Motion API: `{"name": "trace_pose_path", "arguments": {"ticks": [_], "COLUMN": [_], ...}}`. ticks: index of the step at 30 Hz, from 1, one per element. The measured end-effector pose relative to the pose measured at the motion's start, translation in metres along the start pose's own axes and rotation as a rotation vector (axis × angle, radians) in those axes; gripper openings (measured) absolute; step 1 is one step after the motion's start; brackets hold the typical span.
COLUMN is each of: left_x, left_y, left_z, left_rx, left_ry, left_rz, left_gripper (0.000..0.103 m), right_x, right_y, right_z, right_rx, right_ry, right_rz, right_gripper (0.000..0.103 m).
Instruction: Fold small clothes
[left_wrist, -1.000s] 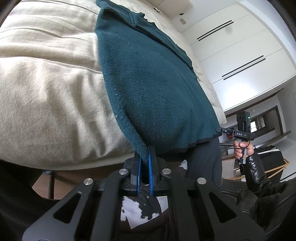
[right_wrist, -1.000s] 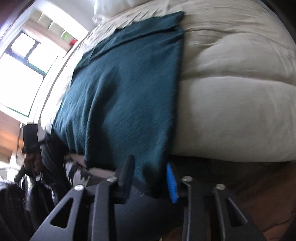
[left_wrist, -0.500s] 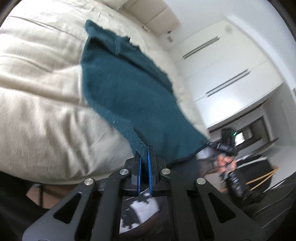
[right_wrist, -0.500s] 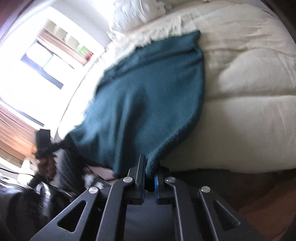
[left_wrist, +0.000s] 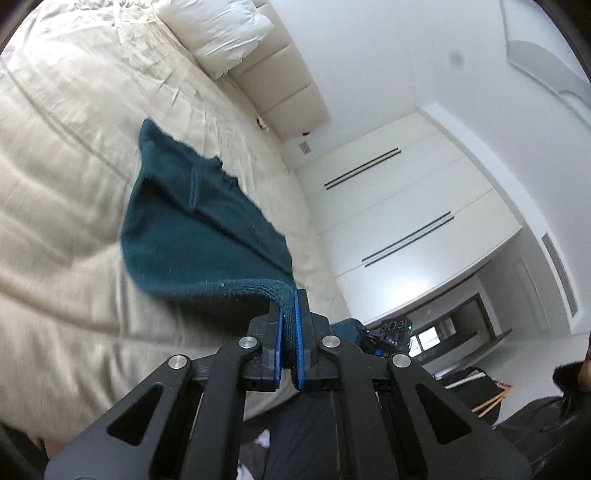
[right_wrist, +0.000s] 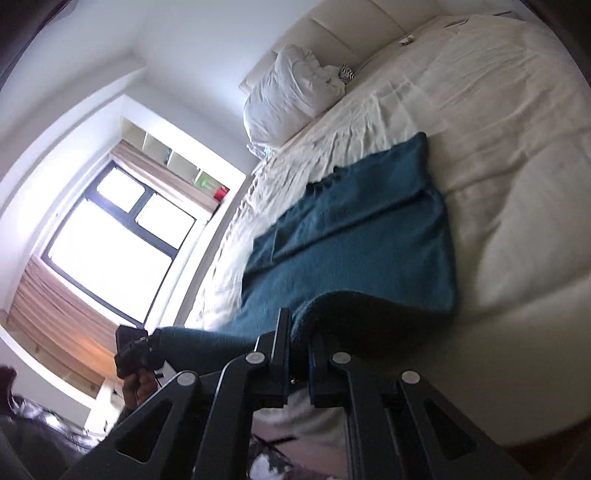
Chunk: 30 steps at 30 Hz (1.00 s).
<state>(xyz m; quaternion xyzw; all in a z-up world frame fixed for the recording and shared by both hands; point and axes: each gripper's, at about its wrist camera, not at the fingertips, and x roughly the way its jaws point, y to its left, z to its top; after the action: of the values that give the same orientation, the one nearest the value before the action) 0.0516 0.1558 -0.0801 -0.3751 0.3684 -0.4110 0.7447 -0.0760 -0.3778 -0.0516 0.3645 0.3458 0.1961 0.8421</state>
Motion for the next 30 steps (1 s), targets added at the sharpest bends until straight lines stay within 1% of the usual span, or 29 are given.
{"name": "trace_pose_path", "arguments": {"ticks": [5, 15, 22, 27, 30], "left_x": [0.017, 0.050, 0.076, 0.096, 0.110], "left_y": [0.009, 0.051, 0.072, 0.089, 0.096], "left_z": [0.035, 0.100, 0.135, 0.158, 0.176], "left_rx": [-0.012, -0.086, -0.137, -0.186, -0.198], "left_ry": [-0.030, -0.084, -0.099, -0.115, -0.125], "left_rz": [-0.006, 0.036, 0.056, 0.074, 0.084], "left_gripper": [0.004, 0.004, 0.004, 0.004, 0.004], "right_x": [0.029, 0.078, 0.095, 0.110, 0.120], "right_y": [-0.010, -0.047, -0.061, -0.072, -0.078], "right_z": [0.037, 0.108, 0.141, 0.160, 0.170], "right_rx": [0.020, 0.110, 0.119, 0.120, 0.123], "right_ry": [-0.021, -0.076, -0.113, -0.116, -0.119], "right_rz": [-0.005, -0.042, -0.063, -0.096, -0.101], "right_gripper": [0.008, 0.008, 0.008, 0.008, 0.008]}}
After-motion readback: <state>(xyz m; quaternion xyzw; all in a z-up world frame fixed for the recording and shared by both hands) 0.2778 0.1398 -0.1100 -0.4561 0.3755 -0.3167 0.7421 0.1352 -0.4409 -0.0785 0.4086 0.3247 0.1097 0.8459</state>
